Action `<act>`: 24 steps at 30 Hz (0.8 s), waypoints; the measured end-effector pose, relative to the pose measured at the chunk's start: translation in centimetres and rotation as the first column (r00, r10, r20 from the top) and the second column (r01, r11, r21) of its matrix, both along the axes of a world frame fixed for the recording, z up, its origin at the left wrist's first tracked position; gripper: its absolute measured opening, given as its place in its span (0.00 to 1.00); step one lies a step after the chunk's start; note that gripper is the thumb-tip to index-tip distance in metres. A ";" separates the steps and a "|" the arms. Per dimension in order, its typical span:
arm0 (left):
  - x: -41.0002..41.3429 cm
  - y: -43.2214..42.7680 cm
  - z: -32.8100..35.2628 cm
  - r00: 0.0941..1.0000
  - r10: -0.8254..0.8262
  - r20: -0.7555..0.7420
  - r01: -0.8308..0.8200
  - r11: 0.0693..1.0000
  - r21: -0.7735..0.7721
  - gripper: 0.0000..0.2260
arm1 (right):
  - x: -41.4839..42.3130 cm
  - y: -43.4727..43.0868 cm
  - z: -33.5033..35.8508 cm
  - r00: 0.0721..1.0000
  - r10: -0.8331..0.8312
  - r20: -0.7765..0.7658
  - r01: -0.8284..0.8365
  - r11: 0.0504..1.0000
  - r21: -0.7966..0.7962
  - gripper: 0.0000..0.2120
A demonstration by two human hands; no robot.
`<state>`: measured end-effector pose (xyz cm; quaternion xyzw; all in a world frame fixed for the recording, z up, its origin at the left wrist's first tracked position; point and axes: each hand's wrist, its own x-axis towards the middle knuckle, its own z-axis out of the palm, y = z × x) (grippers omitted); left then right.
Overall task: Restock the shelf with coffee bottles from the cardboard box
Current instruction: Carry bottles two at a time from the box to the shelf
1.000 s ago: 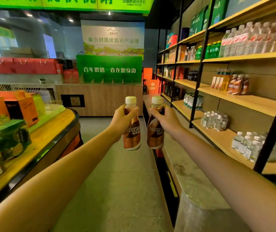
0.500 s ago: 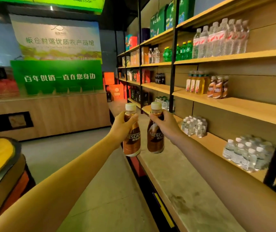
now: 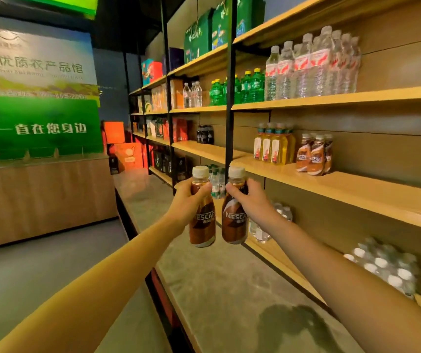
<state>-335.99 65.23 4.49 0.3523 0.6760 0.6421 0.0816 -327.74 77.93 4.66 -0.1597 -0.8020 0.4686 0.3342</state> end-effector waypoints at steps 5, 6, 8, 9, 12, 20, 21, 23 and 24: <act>-5.0 8.9 0.9 0.994 -0.109 -0.007 0.110 0.994 0.002 0.05 | -3.3 7.7 1.5 0.995 -0.096 0.002 0.096 0.995 -0.003 0.11; -5.7 10.6 1.0 0.990 -0.139 -0.018 0.139 0.990 0.001 0.03 | -3.8 9.1 1.9 0.992 -0.123 0.004 0.123 0.992 0.009 0.12; -6.8 13.7 1.4 0.979 -0.201 -0.036 0.200 0.980 -0.005 0.03 | -4.6 11.8 2.4 0.983 -0.181 -0.002 0.181 0.983 0.037 0.13; -7.3 15.2 1.7 0.971 -0.235 -0.044 0.235 0.972 -0.006 0.05 | -5.0 13.1 2.7 0.979 -0.206 -0.008 0.206 0.977 0.047 0.14; -8.7 19.3 2.3 0.941 -0.336 -0.052 0.336 0.942 -0.005 0.09 | -5.8 16.4 3.4 0.962 -0.272 -0.028 0.273 0.960 0.066 0.16; -14.8 30.3 2.5 0.815 -0.576 -0.069 0.576 0.817 -0.020 0.14 | -9.1 23.5 3.8 0.893 -0.449 -0.031 0.450 0.886 0.110 0.18; -15.6 31.7 2.5 0.800 -0.595 -0.078 0.595 0.803 -0.026 0.13 | -9.7 24.3 3.7 0.879 -0.475 -0.036 0.476 0.872 0.113 0.17; -17.7 34.6 2.9 0.778 -0.618 -0.111 0.619 0.785 -0.034 0.15 | -11.2 25.8 3.8 0.848 -0.527 -0.047 0.529 0.843 0.096 0.17; -18.6 35.9 3.2 0.766 -0.631 -0.124 0.631 0.775 -0.039 0.16 | -12.0 26.4 3.9 0.835 -0.548 -0.050 0.550 0.832 0.075 0.16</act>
